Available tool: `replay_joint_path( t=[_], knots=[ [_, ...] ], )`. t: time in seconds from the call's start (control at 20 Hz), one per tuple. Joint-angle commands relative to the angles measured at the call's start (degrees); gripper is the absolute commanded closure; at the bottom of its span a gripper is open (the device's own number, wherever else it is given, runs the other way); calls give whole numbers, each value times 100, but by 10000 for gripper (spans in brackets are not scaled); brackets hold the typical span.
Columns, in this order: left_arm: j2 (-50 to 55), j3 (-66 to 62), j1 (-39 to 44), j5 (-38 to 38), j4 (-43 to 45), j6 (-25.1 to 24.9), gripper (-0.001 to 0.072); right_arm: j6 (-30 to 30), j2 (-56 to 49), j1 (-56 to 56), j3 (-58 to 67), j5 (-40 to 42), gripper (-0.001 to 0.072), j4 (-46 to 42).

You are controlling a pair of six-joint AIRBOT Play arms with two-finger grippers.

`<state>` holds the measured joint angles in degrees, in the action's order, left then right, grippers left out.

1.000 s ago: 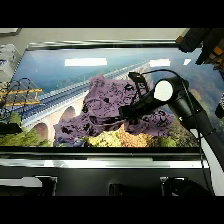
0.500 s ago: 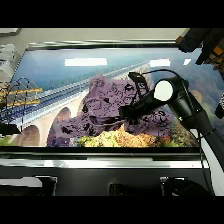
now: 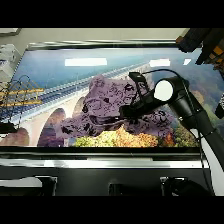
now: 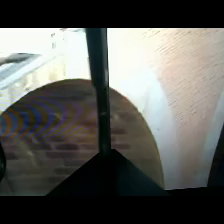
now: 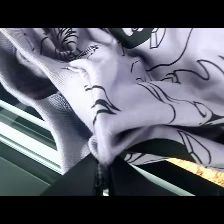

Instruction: Fold the clothes and pants, and hang the long-sleeved shirts on hangers.

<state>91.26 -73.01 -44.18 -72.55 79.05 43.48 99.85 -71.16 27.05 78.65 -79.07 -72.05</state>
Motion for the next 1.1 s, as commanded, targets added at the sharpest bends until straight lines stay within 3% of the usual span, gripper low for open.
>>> replay_joint_path(
  t=[0.0,0.3,0.5,0.8,0.95,1.05],
  knots=[
    [-337,-258,-11,9,-144,4,685,210,9,-7,122,15,668,-396],
    [-1294,-664,2,11,-938,111,687,702,-9,-9,448,323,668,-1226],
    [-2076,-662,555,-98,-1508,455,687,710,-258,-9,448,525,668,-1294],
    [-3136,-656,3206,-1276,-1451,455,687,678,-361,-9,581,387,668,-1346],
    [-3526,-426,4813,-2168,-595,461,688,472,-361,-7,774,-11,668,-1635],
    [-3880,-57,5687,-2352,162,776,688,306,-321,-7,815,-334,668,-1895]
  ],
)
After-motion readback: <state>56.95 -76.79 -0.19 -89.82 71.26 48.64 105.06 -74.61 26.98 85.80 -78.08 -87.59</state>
